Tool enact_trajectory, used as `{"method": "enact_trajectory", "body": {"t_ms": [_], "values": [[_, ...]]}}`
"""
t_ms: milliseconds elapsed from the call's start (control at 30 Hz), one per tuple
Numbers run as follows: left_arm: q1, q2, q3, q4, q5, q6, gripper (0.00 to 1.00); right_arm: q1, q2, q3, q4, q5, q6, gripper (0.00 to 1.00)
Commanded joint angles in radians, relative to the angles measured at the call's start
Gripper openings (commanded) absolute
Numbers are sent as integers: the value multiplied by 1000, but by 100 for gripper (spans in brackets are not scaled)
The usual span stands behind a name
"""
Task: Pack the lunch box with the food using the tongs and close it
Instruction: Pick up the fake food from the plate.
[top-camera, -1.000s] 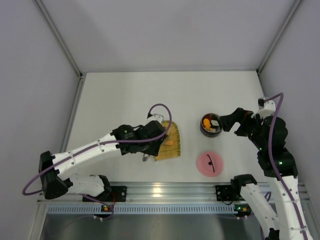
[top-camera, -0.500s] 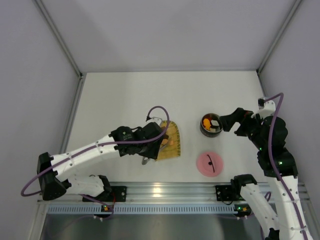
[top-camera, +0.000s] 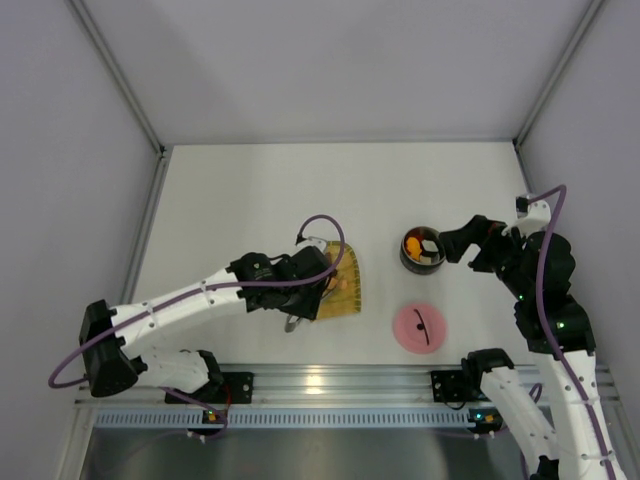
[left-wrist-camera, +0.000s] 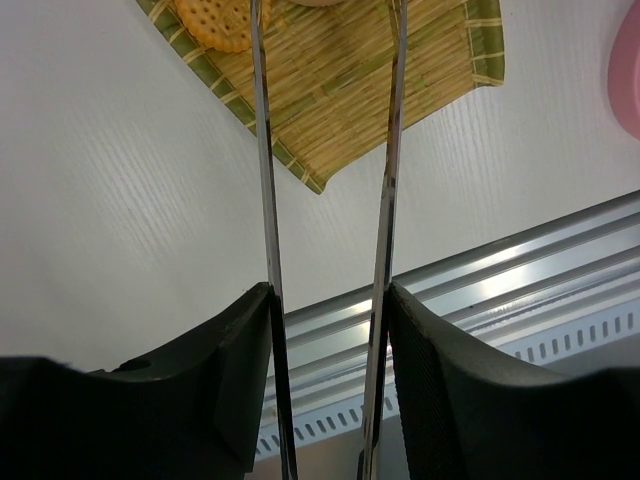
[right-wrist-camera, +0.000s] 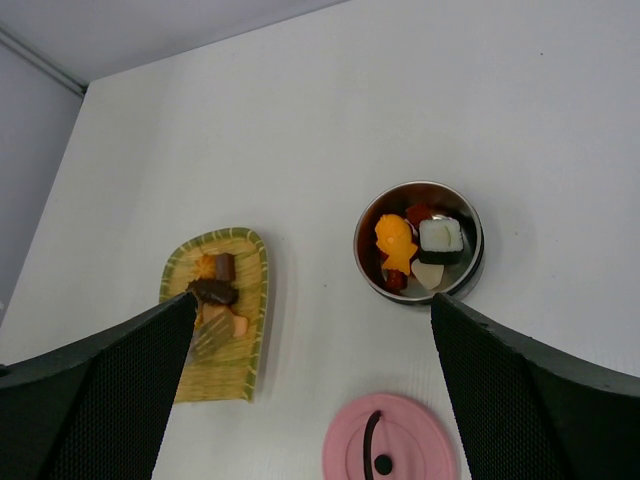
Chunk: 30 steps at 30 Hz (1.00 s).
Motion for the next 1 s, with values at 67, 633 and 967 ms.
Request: {"method": "enact_trajectory", "body": {"t_ms": [67, 633, 967], "values": [[1, 12, 6, 48, -77, -24, 53, -11, -3, -2, 31, -6, -5, 99], [4, 23, 43, 45, -126, -36, 54, -11, -13, -5, 25, -8, -2, 99], [4, -14, 83, 12, -164, -48, 53, -11, -14, -7, 27, -9, -2, 99]]}}
